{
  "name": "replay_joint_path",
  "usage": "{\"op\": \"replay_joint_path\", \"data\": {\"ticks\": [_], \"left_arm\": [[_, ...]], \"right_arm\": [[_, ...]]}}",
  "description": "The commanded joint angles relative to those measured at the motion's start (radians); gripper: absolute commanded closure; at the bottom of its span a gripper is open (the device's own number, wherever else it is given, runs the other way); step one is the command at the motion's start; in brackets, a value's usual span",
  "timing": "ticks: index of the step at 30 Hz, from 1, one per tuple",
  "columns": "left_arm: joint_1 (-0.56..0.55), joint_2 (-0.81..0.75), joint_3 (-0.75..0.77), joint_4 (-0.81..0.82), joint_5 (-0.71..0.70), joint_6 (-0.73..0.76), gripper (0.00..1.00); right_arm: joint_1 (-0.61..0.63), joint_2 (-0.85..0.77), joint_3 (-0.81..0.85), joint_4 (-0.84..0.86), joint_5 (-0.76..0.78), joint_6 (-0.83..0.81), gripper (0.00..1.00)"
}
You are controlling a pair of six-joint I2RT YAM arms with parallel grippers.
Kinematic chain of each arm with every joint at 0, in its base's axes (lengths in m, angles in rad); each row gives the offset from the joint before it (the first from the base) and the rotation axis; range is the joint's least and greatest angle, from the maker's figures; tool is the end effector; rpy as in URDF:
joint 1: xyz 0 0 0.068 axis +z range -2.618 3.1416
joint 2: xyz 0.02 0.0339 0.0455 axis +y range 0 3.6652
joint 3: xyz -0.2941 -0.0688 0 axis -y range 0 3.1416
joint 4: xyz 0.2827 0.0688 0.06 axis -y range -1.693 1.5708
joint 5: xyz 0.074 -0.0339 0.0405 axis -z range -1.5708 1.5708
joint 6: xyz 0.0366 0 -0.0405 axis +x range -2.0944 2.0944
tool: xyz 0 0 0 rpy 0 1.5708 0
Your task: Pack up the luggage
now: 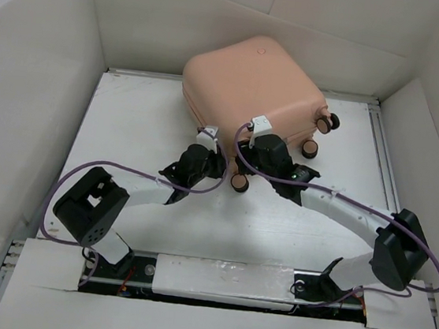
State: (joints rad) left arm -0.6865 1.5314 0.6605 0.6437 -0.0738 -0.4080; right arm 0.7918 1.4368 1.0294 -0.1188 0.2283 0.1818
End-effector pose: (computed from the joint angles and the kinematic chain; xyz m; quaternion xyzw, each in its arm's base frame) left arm 0.2678 -0.2160 0.2049 0.0858 0.7778 -0.2990 0.5462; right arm 0.2580 0.2496 0.2930 -0.2044 0.8384 0.1446 0.4842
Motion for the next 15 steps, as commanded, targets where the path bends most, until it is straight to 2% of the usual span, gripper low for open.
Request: {"op": "replay_joint_path", "data": {"ticks": [1, 4, 10, 14, 15], "left_arm": [[0.162, -0.028, 0.016, 0.002, -0.276, -0.049, 1.0], [0.238, -0.002, 0.045, -0.028, -0.23, -0.101, 1.0], [0.312, 0.022, 0.067, -0.128, -0.282, -0.201, 1.0], [0.34, -0.043, 0.016, -0.11, -0.19, -0.251, 1.0], [0.34, -0.071, -0.013, -0.125, -0.173, -0.267, 0.92]], "right_arm": [[0.058, -0.108, -0.018, -0.035, -0.027, 0.036, 1.0], [0.058, -0.108, -0.019, -0.035, -0.027, 0.036, 1.0], [0.058, -0.127, -0.028, -0.044, -0.009, 0.036, 1.0], [0.069, -0.118, -0.025, -0.035, -0.061, 0.036, 1.0], [0.086, -0.105, -0.016, -0.035, -0.061, 0.036, 0.97]]}}
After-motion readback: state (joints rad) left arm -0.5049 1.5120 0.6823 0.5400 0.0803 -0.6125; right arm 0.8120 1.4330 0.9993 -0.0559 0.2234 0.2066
